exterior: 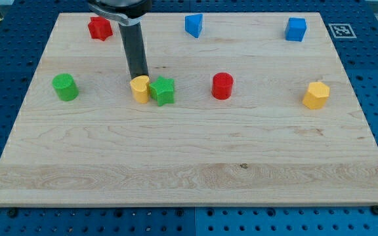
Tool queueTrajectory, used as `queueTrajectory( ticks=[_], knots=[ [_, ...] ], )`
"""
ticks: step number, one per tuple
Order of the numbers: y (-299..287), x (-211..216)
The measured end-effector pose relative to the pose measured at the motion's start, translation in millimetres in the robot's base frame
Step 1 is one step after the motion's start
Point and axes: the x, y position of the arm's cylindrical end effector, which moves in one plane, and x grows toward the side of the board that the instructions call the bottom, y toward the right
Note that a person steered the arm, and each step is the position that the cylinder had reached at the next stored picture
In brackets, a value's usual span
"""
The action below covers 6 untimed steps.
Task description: Move the yellow heart towards the bottom left to the board
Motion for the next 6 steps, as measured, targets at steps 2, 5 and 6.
queueTrajectory(
  ticks=[2, 5, 6],
  knots=[
    [20.5, -3.9],
    [20.4, 30.8],
    [20.4, 45.9]
  ],
)
